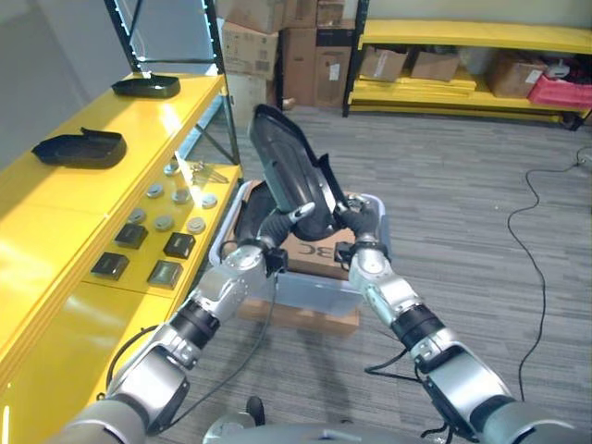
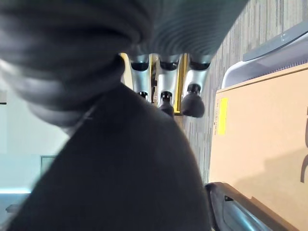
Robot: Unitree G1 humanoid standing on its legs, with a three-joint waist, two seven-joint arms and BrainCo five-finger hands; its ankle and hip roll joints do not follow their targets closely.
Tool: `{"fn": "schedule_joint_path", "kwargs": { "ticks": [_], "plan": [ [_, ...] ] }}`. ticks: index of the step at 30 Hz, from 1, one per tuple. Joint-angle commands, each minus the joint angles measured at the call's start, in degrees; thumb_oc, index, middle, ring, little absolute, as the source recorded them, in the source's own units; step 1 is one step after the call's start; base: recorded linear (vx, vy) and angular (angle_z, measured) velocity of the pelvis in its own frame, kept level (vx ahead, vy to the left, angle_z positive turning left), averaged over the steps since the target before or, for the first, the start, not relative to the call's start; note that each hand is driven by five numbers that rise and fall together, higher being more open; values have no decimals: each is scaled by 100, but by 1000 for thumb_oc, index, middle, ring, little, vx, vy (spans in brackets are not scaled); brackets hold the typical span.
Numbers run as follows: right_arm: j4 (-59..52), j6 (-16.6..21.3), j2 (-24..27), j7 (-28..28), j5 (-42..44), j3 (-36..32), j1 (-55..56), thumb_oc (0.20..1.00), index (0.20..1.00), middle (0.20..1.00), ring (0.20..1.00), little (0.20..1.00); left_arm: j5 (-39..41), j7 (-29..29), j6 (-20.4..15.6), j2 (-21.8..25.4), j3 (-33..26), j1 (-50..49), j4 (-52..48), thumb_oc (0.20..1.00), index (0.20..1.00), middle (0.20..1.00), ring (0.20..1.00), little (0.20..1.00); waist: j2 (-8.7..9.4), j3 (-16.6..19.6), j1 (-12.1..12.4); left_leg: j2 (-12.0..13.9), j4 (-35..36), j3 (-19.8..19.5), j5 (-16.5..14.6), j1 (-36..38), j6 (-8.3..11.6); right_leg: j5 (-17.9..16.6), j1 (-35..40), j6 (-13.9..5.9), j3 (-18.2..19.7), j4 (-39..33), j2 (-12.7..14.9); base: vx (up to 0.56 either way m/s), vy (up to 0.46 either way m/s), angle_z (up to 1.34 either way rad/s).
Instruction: Move parts from the plastic box to the shelf.
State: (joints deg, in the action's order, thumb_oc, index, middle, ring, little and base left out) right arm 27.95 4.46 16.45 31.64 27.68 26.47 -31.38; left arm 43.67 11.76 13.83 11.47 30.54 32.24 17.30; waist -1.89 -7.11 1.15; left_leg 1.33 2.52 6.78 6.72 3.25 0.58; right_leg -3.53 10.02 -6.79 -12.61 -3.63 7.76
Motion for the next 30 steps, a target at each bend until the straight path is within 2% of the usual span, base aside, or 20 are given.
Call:
{"fn": "schedule_joint_path", "kwargs": {
  "ticks": [1,5,6,7,8,12,15,24,25,27,30],
  "plan": [
    [-224,296,-393,-268,-283,259,-509,200,200,200,200,200,-20,-179,-141,-618,409,460,505,1000,1000,1000,1000,1000,55,288,184,36,-311,-114,-749,171,72,208,-319,-190,-236,236,29,0,0,0],
    [-326,249,-482,-278,-350,394,-485,200,200,200,200,200,-439,-156,-221,-646,502,411,563,1000,1000,1000,1000,1000,63,286,182,29,-305,-110,-758,187,63,220,-323,-195,-229,256,30,5,-5,-2],
    [-358,227,-498,-251,-330,414,-477,200,200,200,200,200,-600,-145,-253,-639,517,408,567,536,536,536,536,536,65,282,184,28,-306,-110,-759,191,62,222,-319,-195,-229,257,30,0,0,0],
    [-367,219,-507,-234,-327,424,-470,200,200,200,200,200,-707,-104,-288,-630,532,407,571,344,344,344,344,344,66,282,186,27,-305,-112,-761,194,63,225,-315,-195,-229,255,30,0,0,0],
    [-366,217,-515,-222,-326,432,-467,200,200,200,200,200,-779,-96,-310,-627,529,414,592,200,200,200,200,200,68,282,188,27,-304,-113,-764,201,63,226,-308,-195,-227,252,30,0,0,0],
    [-377,187,-560,-115,-338,473,-446,200,200,200,200,200,-1711,-39,-424,-448,509,453,467,200,200,200,200,200,61,278,225,33,-292,-124,-773,224,66,246,-288,-189,-236,253,17,0,0,0],
    [-425,191,-546,-93,-325,460,-402,200,200,200,200,200,-2041,-30,-398,-278,521,481,307,200,200,200,200,200,57,270,249,32,-287,-155,-769,223,74,252,-281,-187,-247,254,12,0,0,0],
    [-541,148,-557,-35,-465,492,-374,200,200,200,200,200,-1871,-31,-412,-212,591,475,96,200,200,200,200,200,45,243,258,34,-297,-183,-766,227,78,255,-264,-186,-268,260,19,0,0,0],
    [-544,149,-561,-31,-504,496,-385,222,222,222,222,222,-1839,-6,-419,-224,596,477,81,200,200,200,200,200,45,239,261,34,-296,-188,-765,228,78,255,-262,-184,-271,261,18,0,0,0],
    [-556,133,-565,-9,-567,522,-429,423,423,423,423,423,-1749,42,-434,-252,601,492,63,200,200,200,200,200,43,230,258,33,-293,-193,-760,241,78,254,-256,-182,-272,268,16,0,0,0],
    [-598,113,-560,26,-603,550,-468,498,498,498,498,498,-1635,116,-503,-287,613,486,49,200,200,200,200,200,48,224,257,33,-300,-195,-764,249,80,259,-250,-179,-277,275,16,0,0,0]
  ]
}}
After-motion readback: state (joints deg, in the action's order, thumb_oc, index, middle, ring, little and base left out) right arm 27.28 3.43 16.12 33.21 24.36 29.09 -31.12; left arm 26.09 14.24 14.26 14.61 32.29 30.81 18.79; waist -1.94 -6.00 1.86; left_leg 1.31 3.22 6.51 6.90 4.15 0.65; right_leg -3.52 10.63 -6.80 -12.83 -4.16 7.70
